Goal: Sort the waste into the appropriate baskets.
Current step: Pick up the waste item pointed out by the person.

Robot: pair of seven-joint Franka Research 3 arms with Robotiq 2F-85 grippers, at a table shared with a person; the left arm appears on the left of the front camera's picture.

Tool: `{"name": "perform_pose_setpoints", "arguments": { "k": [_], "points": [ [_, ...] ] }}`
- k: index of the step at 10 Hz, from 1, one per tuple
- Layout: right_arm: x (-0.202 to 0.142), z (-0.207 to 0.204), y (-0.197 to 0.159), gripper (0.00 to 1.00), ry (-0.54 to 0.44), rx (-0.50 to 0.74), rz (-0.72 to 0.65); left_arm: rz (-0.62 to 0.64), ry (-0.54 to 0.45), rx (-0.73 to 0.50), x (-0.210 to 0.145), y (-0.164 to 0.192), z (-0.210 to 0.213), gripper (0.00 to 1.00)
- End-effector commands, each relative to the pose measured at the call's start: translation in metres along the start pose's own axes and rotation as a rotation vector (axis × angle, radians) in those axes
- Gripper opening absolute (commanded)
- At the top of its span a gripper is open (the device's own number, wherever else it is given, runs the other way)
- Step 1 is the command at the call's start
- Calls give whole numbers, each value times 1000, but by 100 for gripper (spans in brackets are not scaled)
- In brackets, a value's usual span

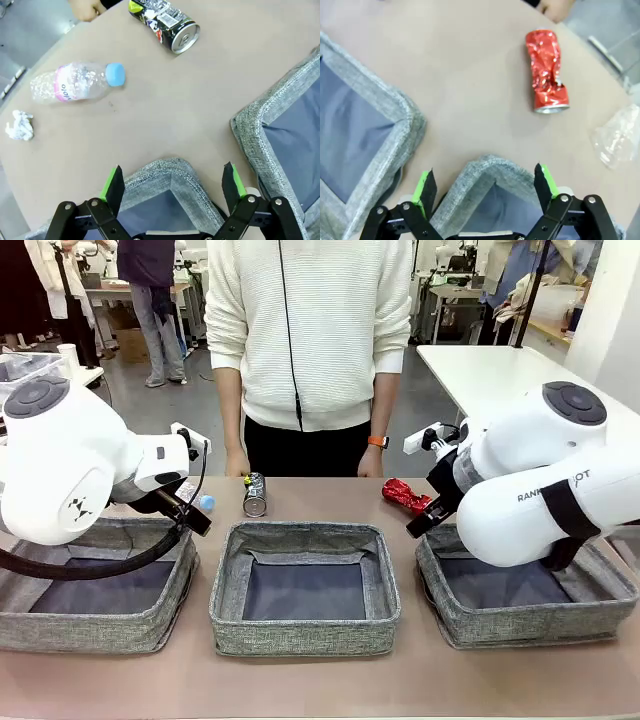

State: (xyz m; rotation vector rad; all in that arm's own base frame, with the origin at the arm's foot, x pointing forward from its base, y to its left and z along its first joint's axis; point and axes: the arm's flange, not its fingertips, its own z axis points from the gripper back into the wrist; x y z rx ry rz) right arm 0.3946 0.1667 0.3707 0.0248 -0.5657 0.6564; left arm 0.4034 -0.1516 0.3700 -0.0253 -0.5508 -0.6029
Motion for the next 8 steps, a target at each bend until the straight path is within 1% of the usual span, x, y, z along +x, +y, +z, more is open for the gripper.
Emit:
{"name": "perform_pose_setpoints", "arguments": {
  "k": [1,8],
  "points": [
    [0,0,0,100,0,0,0,0,0,0,0,0,0,100],
    [0,0,0,100,0,0,0,0,0,0,0,0,0,100]
  ]
}}
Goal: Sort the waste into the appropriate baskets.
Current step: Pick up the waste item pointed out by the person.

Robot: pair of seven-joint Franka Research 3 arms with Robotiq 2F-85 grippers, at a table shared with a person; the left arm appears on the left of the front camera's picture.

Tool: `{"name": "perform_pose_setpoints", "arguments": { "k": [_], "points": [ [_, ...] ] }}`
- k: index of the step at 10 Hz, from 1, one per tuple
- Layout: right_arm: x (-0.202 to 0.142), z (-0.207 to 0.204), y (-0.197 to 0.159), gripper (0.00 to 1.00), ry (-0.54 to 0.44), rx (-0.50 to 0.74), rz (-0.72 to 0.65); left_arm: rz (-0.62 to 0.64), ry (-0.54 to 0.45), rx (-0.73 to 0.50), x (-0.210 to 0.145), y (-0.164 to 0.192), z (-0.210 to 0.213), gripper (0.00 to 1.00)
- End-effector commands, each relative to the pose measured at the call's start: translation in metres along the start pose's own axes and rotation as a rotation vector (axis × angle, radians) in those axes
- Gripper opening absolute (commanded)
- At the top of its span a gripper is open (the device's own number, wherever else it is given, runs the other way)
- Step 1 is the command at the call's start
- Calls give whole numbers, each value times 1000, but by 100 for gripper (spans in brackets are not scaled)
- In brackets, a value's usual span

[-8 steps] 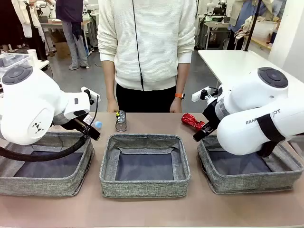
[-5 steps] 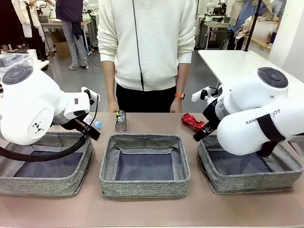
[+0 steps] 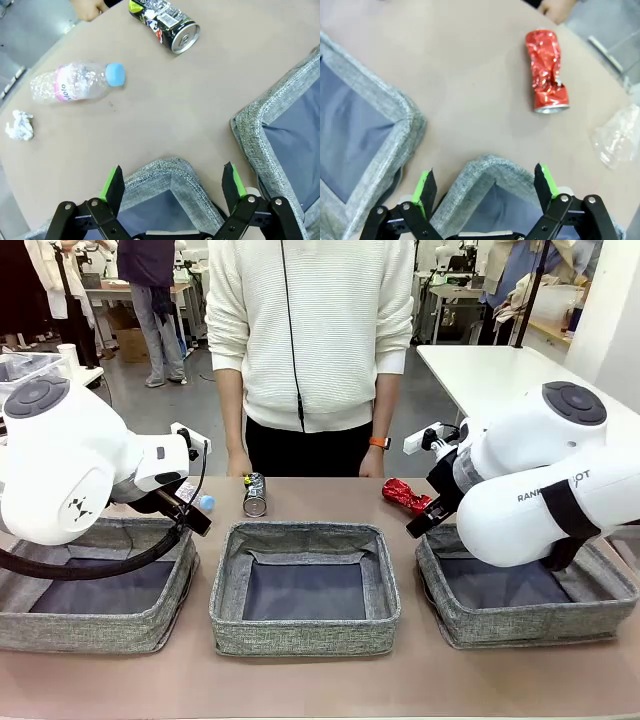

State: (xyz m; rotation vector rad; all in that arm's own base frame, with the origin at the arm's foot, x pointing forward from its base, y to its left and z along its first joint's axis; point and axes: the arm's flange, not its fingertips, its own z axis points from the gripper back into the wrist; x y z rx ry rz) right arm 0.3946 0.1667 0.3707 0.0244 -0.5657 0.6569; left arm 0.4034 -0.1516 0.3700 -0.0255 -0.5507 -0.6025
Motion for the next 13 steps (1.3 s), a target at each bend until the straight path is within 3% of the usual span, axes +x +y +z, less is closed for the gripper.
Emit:
{"name": "perform_pose_setpoints", "arguments": {
  "k": [1,3,4,5,6,7,8,9,10,11,13],
  "points": [
    [0,0,0,100,0,0,-1,-1,0,0,0,0,0,100],
    [4,16,-4,100,7,71,52,0,0,0,0,0,0,100],
    [5,59,-15,100,-50,128,73,-6,-58,-27,2,5,48,100],
    [-7,120,-28,100,-60,127,100,-44,-94,-64,22,-31,111,100],
    [-29,169,-34,100,-91,115,74,-78,-149,-46,12,-44,160,100],
    [-63,208,-35,100,-139,25,53,-94,-218,-28,-9,-58,194,100],
    [-91,218,-31,100,-142,-95,-26,-76,-174,54,-27,-63,193,100],
    [10,156,-35,100,-114,80,55,-87,-172,-22,40,-45,151,100],
    [-4,208,-53,100,-146,18,28,-87,-172,-22,40,-45,151,100],
    [-3,185,-57,100,-118,116,-11,-104,-204,9,32,-58,208,100],
    [-62,184,-91,100,-269,485,-201,195,-162,-310,-11,17,241,100]
  ]
}}
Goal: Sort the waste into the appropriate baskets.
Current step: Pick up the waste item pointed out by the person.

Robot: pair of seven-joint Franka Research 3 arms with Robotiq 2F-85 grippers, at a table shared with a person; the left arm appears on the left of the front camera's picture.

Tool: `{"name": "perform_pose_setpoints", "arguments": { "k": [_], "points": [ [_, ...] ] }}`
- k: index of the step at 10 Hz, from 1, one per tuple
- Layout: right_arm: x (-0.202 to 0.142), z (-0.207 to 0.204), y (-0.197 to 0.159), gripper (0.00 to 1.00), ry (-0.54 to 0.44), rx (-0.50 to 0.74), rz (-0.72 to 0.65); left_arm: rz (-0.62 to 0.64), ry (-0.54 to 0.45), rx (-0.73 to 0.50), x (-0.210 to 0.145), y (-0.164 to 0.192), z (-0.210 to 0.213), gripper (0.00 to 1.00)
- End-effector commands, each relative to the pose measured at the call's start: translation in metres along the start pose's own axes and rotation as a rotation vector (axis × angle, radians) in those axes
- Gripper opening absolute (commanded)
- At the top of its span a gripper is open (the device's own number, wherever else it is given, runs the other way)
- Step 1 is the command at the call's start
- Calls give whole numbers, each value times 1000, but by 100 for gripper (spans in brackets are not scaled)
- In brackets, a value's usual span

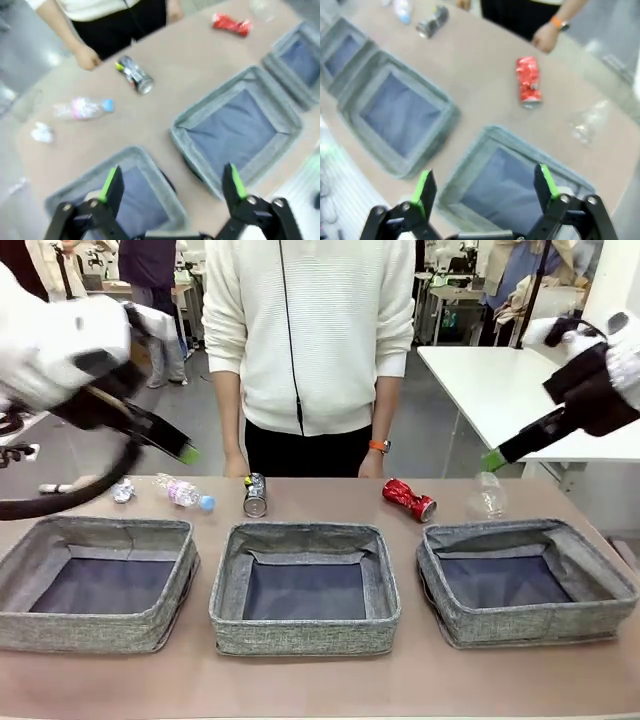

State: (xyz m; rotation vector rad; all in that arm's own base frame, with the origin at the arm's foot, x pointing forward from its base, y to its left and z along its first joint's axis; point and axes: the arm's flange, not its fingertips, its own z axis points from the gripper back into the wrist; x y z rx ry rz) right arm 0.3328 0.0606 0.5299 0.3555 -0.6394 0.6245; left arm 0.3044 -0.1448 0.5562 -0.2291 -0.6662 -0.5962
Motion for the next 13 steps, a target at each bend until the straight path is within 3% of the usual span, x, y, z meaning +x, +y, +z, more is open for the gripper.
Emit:
{"name": "perform_pose_setpoints", "arguments": {
  "k": [1,2,3,4,5,7,8,9,13],
  "points": [
    [-70,21,-47,100,-213,413,-308,306,-48,-344,-53,80,68,100],
    [-103,30,-76,100,-295,578,-525,448,-38,-387,-87,116,82,100],
    [-138,33,-110,100,-396,696,-724,589,-137,-555,-128,152,87,100],
    [-163,29,-137,100,-465,777,-853,751,-302,-671,-166,183,80,100],
    [-180,23,-156,100,-545,842,-942,883,-399,-757,-202,199,61,100],
    [-184,17,-166,100,-594,848,-1004,1092,-364,-839,-257,208,4,100],
    [-179,16,-167,100,-574,793,-1033,1142,-267,-829,-268,208,-14,100],
    [-207,31,-166,100,-474,772,-807,912,-321,-757,-247,252,72,100],
    [-207,31,-166,100,-474,772,-807,912,-321,-757,-247,252,72,100]
  ]
}}
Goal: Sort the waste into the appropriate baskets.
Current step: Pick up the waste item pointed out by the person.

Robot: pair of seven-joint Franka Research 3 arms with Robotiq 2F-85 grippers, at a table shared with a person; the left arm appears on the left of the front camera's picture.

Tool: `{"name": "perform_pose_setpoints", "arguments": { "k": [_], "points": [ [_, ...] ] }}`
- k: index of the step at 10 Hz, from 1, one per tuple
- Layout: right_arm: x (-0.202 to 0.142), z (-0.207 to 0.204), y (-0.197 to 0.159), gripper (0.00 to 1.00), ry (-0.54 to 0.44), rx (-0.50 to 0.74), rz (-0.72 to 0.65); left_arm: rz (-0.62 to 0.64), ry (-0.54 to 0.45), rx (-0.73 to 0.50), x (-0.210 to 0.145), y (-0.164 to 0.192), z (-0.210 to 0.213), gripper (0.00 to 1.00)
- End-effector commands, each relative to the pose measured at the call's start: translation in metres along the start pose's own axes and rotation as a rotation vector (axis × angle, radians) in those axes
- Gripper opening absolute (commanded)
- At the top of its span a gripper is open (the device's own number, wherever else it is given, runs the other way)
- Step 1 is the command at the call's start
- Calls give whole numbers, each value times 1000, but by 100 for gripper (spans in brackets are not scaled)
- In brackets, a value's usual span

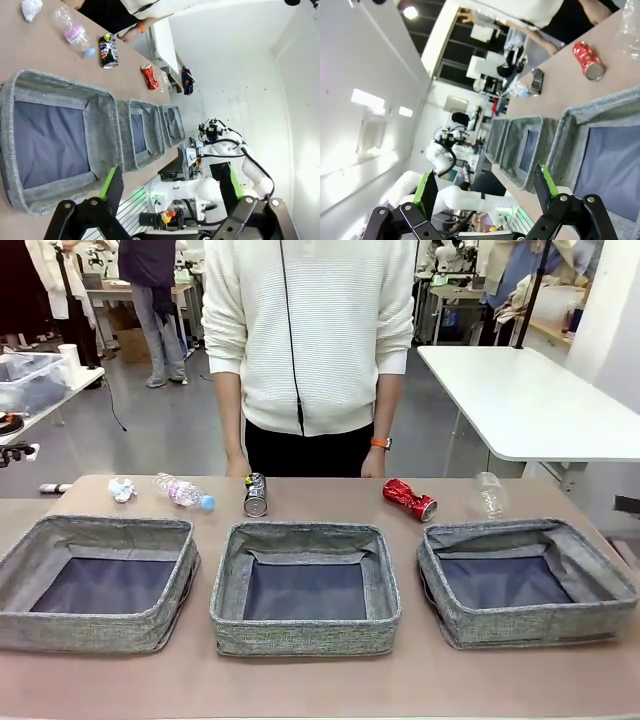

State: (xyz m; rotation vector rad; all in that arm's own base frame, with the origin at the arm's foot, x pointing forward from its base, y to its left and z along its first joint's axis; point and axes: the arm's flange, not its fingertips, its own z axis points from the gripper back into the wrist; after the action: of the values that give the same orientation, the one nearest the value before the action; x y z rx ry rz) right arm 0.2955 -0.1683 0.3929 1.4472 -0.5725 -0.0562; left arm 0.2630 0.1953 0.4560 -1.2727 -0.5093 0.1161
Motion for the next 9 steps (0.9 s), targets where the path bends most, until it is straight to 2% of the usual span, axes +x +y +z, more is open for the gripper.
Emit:
{"name": "perform_pose_setpoints", "arguments": {
  "k": [1,9],
  "points": [
    [2,2,6,100,-14,-5,41,-18,-19,-12,-4,5,1,100],
    [2,2,6,100,-14,-5,41,-18,-19,-12,-4,5,1,100]
  ]
}}
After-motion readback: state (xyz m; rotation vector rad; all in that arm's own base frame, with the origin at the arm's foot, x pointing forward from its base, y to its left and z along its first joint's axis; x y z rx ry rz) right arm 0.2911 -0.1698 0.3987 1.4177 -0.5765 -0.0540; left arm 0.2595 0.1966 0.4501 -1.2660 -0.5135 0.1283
